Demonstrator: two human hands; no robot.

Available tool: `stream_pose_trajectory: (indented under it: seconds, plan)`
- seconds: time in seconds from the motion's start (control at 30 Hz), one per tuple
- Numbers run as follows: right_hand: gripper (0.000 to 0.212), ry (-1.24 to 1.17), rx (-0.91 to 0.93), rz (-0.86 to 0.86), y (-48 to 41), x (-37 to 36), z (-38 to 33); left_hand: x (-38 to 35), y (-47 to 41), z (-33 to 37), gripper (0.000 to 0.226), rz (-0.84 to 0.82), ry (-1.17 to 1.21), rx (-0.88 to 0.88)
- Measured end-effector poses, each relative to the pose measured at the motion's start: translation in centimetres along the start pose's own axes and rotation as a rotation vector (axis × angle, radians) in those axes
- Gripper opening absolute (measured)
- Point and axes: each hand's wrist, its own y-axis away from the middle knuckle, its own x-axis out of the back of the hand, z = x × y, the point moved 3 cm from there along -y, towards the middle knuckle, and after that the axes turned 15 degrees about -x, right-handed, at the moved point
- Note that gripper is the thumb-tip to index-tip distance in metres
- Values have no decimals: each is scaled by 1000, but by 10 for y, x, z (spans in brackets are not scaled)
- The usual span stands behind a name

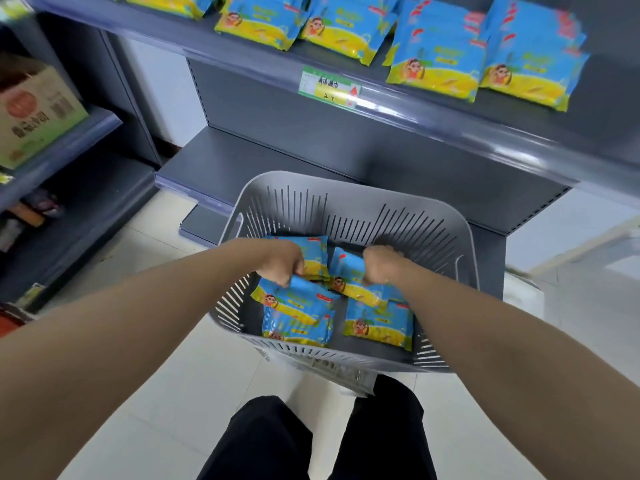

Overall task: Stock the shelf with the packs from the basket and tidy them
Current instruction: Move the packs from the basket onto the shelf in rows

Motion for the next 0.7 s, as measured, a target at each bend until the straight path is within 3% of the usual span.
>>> stream_pose_trajectory:
  seconds: [0.07, 0.2, 0.4, 0.7]
  plan:
    - [29, -12, 59, 35, 11, 18, 6, 16, 7, 8, 38, 30, -22, -16]
    - [11, -26, 135, 149, 52, 84, 38, 59, 18, 34, 42, 67, -97, -58]
    - [36, -135, 100, 347, 118, 207, 129, 154, 30, 102, 30, 196, -121, -171]
    - [30, -325, -209, 588, 112, 311, 319, 279, -11, 211, 23, 467, 12, -360]
